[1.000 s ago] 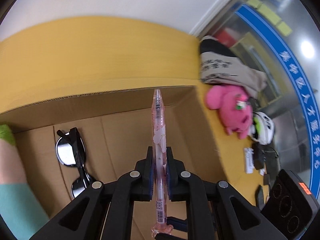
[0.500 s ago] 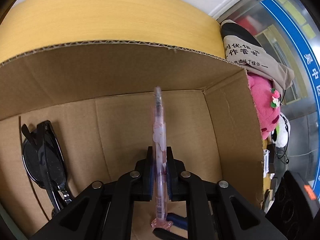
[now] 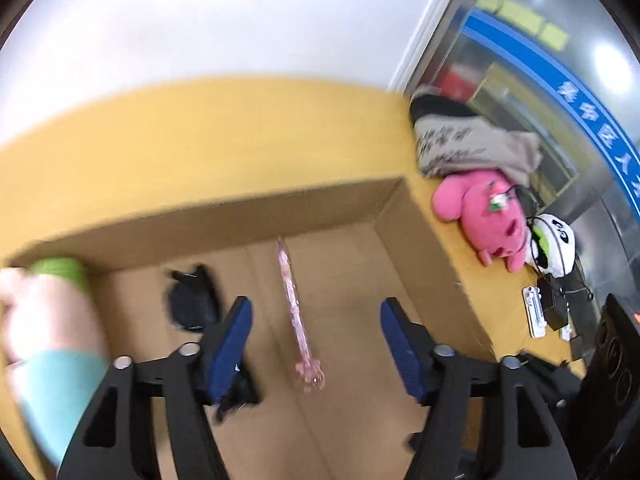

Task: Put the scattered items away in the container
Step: 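Lower the pink pen into the box and open the right gripper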

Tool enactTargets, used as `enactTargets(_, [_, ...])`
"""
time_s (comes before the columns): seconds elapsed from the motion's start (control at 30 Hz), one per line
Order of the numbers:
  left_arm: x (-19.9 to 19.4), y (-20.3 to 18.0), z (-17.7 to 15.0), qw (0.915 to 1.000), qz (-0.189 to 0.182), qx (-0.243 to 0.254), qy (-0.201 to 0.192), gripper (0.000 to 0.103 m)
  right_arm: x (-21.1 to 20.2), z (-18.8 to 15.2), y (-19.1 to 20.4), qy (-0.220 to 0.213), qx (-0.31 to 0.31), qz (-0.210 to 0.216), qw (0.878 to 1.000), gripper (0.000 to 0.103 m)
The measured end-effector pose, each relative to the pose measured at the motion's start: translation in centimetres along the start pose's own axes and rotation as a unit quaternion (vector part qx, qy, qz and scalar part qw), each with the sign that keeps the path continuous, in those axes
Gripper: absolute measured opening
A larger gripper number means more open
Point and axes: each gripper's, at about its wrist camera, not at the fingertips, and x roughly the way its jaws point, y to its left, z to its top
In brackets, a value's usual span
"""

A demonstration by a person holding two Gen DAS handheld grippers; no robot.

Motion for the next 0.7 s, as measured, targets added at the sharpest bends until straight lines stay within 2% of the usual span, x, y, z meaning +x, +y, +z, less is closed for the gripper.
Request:
enactTargets(0.1, [-6.1,-0.4,-3.4,0.9976,0.023,0.010,-0.065,0.089,-4.2,-3.0,2.1,-0.033,-0.046,-0.030,0.998,0.077])
enactTargets(0.17, [-9.1,-0.7,-6.2,0.9958,0.036,0.007,-0.084,0.090,-5.2,-3.8,2.1,-0.044,-0.059,-0.027,0.997,0.077])
enactTargets(0.23, [-11.3,-0.9,-8.8,0.9944,0.048,0.001,-0.094,0.090,-4.0,-2.3,1.1,-0.057,-0.064,-0.035,0.996,0.078])
enactTargets(0.3, [-13.3,-1.4,-11.5,0.9923,0.063,0.000,-0.107,0.091,-7.6,-3.6,2.9,-0.074,-0.070,-0.048,0.994,0.078])
enactTargets(0.37, [-15.2,-1.7,-14.2,0.9886,0.087,-0.004,-0.122,0.091,-8.1,-4.7,3.7,-0.091,-0.072,-0.056,0.992,0.078])
enactTargets(0.43, [-16.3,-2.0,-16.1,0.9872,0.092,-0.011,-0.130,0.091,-8.1,-5.4,3.6,-0.105,-0.069,-0.060,0.990,0.078])
enactTargets(0.53, [-17.5,-2.6,-18.5,0.9893,0.073,-0.032,-0.123,0.091,-7.9,-6.5,3.8,-0.110,-0.075,-0.065,0.989,0.078])
enactTargets(0.7, [-18.7,-4.5,-20.6,0.9898,0.076,-0.014,-0.120,0.091,-8.4,-8.0,3.9,-0.113,-0.086,-0.068,0.988,0.078])
